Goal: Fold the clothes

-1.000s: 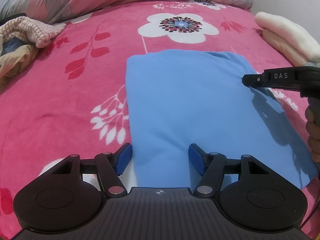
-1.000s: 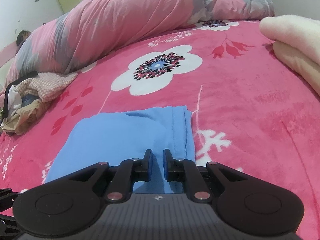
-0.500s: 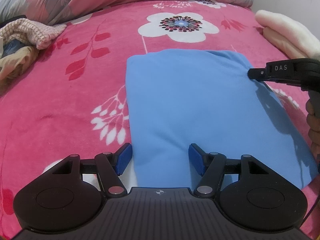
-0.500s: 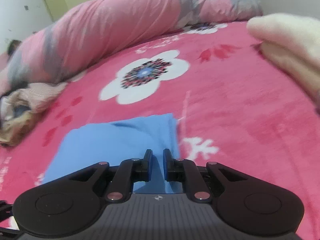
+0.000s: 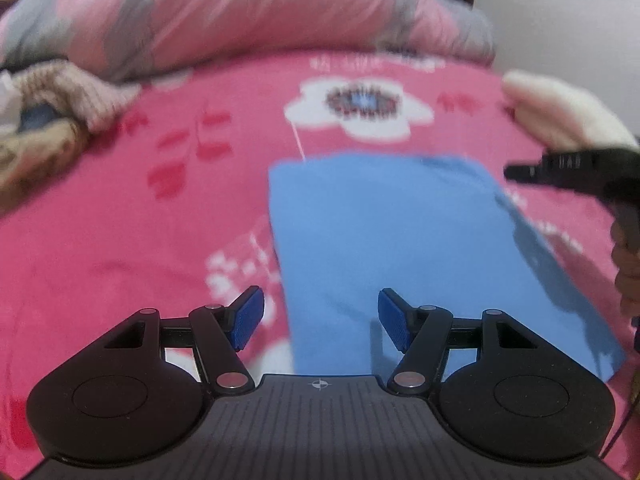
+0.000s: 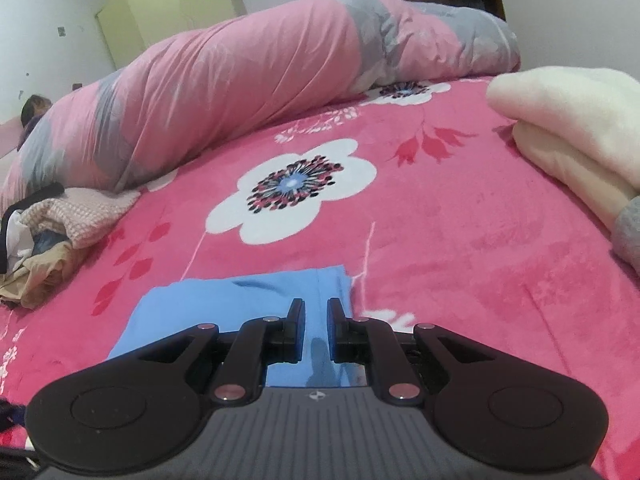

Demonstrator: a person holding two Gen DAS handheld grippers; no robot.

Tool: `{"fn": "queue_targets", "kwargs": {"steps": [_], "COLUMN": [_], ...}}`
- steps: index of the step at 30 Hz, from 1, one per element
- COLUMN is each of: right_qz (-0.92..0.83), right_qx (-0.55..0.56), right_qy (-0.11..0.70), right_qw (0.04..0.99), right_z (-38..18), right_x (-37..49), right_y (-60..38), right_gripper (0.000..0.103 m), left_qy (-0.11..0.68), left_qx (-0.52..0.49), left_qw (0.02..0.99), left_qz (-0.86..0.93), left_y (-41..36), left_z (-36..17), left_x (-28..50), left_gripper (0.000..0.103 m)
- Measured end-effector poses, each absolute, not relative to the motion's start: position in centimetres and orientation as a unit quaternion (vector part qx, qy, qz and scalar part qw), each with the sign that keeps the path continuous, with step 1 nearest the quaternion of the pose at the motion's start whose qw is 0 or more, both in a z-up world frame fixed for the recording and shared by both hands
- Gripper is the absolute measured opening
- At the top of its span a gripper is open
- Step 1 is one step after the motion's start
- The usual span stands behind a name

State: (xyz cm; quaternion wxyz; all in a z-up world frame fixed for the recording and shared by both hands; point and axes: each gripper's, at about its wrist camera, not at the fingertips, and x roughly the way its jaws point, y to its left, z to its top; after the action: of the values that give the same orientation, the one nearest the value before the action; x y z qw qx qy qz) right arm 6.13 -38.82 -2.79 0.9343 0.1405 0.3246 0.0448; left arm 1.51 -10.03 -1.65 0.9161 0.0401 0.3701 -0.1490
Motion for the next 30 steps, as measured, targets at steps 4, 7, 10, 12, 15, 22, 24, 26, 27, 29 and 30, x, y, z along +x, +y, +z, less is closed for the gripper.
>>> {"fn": "queue_targets", "kwargs": {"steps": [4, 7, 10, 12, 15, 22, 24, 26, 27, 29, 30], "right_qz": [0.037, 0.050, 0.072, 0.092, 0.121, 0.167, 0.163, 0.156, 0.152, 0.142, 0.137], "right_qx": [0.146, 0.152, 0.150, 0.141, 0.123, 0.081, 0.130, 0.198, 0.222, 0.264, 0.278], "right_qy": [0.323, 0.324, 0.326, 0.326, 0.330, 0.353, 0.356, 0.354, 0.353, 0.349, 0.347], "right_qw": [0.934, 0.932, 0.930, 0.930, 0.928, 0.917, 0.911, 0.901, 0.896, 0.888, 0.885], "right_z": [-3.1, -3.5, -3.7, -3.8, -4.1, -6.5, -7.5, -8.1, -8.4, -8.8, -8.7], "right_x": [6.1, 6.8, 7.7, 8.6, 10.5, 14.6, 15.8, 16.6, 16.8, 16.9, 16.6], "right_y": [-39.8, -40.0, -39.8, -39.1, -37.9, -36.0, -37.5, -39.5, -40.3, -41.9, -42.5], "right_gripper": [0.011, 0.011, 0.011, 0.011, 0.011, 0.010, 0.009, 0.008, 0.008, 0.009, 0.011], "left_qy": [0.345, 0.344, 0.340, 0.340, 0.342, 0.348, 0.349, 0.350, 0.351, 0.352, 0.352], "left_qx": [0.030, 0.032, 0.037, 0.035, 0.035, 0.022, 0.018, 0.013, 0.011, 0.007, 0.005], "left_qw": [0.922, 0.920, 0.920, 0.919, 0.917, 0.913, 0.912, 0.911, 0.911, 0.910, 0.909], "left_qz": [-0.171, -0.184, -0.191, -0.198, -0.201, -0.210, -0.213, -0.216, -0.217, -0.220, -0.222], "left_y": [-10.2, -11.2, -12.2, -12.6, -12.9, -12.2, -12.0, -11.8, -11.6, -11.4, -11.3], "left_z": [-1.1, -1.6, -2.4, -2.9, -3.8, -4.8, -5.1, -5.3, -5.4, -5.6, -5.7], "left_x": [3.1, 5.0, 6.7, 7.8, 9.1, 9.6, 9.7, 9.8, 9.9, 10.0, 10.1], "left_gripper": [0.064, 0.064, 0.059, 0.055, 0.046, 0.044, 0.045, 0.045, 0.045, 0.046, 0.047]}}
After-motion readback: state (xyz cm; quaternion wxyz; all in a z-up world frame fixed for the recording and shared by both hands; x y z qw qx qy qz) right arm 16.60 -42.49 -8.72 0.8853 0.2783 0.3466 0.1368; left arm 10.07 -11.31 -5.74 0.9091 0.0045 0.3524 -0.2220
